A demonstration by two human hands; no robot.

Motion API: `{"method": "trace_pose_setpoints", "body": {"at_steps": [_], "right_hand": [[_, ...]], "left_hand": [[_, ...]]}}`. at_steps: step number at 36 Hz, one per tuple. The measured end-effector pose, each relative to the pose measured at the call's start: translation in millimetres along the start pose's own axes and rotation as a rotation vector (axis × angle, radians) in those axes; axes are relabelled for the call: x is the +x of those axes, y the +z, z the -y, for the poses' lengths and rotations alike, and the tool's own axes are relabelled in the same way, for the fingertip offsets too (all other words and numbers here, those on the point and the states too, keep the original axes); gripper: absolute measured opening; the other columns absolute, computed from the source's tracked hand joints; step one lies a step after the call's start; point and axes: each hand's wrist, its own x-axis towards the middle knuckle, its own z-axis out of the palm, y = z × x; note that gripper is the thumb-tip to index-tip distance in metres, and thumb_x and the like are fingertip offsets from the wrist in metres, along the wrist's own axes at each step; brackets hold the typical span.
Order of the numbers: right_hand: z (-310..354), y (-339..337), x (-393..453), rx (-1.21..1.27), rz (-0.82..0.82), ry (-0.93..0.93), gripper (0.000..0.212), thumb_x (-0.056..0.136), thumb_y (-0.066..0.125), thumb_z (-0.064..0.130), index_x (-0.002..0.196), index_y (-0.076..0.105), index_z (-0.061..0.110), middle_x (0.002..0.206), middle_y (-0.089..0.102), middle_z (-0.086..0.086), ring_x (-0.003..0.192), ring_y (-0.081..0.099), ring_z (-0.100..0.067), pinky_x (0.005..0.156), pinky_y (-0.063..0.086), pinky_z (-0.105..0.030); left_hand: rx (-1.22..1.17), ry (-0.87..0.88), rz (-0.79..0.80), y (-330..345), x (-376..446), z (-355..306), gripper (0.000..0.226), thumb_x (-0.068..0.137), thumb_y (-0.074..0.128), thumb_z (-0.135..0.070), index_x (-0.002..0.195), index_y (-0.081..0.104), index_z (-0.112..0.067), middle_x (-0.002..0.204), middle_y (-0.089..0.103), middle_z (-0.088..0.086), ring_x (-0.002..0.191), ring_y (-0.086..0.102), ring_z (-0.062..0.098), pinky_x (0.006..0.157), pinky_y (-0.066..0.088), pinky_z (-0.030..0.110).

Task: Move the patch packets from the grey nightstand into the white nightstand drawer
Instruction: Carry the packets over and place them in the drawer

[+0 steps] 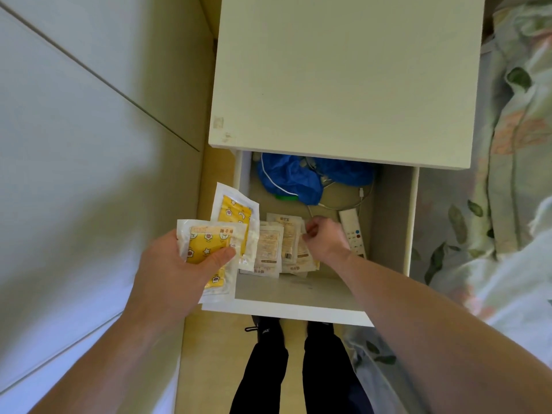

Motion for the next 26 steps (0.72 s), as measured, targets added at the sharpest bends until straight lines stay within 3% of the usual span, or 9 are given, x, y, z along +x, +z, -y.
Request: {"method": "trace_pose_setpoints", "body": {"at_steps": [3, 8, 10, 14, 19, 26], "right_hand": [[-14.3, -3.6, -6.4, -0.019, -0.01, 0.012, 0.017, 0.092, 0.066, 0.013, 0.105, 0.067, 0.025, 0.093, 0.068, 0.003, 0.088, 0.066, -0.017, 0.08, 0.061, -0.035], [-30.2, -4.2, -18.0, 0.048, -0.002, 0.06, 0.018, 0.095, 0.065, 0.013, 0.086, 0.06, 0.028, 0.086, 0.067, 0.005, 0.086, 0.068, -0.019, 0.07, 0.054, -0.028], [-31.8, 0.6, -19.6, 0.135, 0.015, 0.122, 0.02, 0.095, 0.067, 0.017, 0.085, 0.058, 0.031, 0.092, 0.07, 0.002, 0.087, 0.072, -0.021, 0.076, 0.062, -0.036], [-30.5, 8.2, -22.5, 0.17, 0.003, 0.187, 0.013, 0.092, 0.072, 0.025, 0.094, 0.059, 0.03, 0.096, 0.072, 0.001, 0.087, 0.072, -0.021, 0.081, 0.063, -0.044], [-23.4, 11.1, -25.3, 0.167, -0.235, 0.121, 0.034, 0.086, 0.075, 0.023, 0.114, 0.056, 0.023, 0.106, 0.063, 0.002, 0.092, 0.065, -0.02, 0.078, 0.061, -0.038], [-6.7, 17.8, -23.0, 0.141, 0.023, 0.079, 0.008, 0.092, 0.071, 0.033, 0.096, 0.068, 0.028, 0.093, 0.069, 0.008, 0.086, 0.066, -0.012, 0.08, 0.061, -0.033]], "left_hand": [[0.015, -0.007, -0.011, 0.7, -0.4, -1.2, 0.036, 0.073, 0.079, -0.046, 0.105, 0.074, -0.03, 0.094, 0.076, -0.017, 0.08, 0.073, 0.003, 0.057, 0.052, 0.014], [0.031, -0.023, -0.009, 4.1, -0.7, -3.6, 0.037, 0.075, 0.079, -0.043, 0.109, 0.073, -0.029, 0.098, 0.075, -0.016, 0.082, 0.072, 0.006, 0.058, 0.05, 0.014], [0.04, -0.028, -0.012, 5.9, -0.7, -4.9, 0.039, 0.074, 0.078, -0.046, 0.108, 0.074, -0.029, 0.096, 0.074, -0.017, 0.081, 0.072, 0.005, 0.058, 0.049, 0.015], [0.046, -0.034, 0.0, 9.4, 0.0, -6.3, 0.034, 0.074, 0.08, -0.045, 0.104, 0.075, -0.03, 0.089, 0.074, -0.019, 0.076, 0.071, -0.002, 0.058, 0.049, 0.015], [0.049, -0.025, 0.011, 10.7, 0.5, -8.2, 0.03, 0.075, 0.08, -0.044, 0.102, 0.074, -0.031, 0.088, 0.074, -0.022, 0.076, 0.07, -0.007, 0.057, 0.048, 0.012], [0.06, -0.034, 0.023, 10.0, 1.4, -8.3, 0.024, 0.075, 0.079, -0.045, 0.095, 0.07, -0.036, 0.082, 0.07, -0.024, 0.072, 0.068, -0.01, 0.052, 0.046, 0.009]]}}
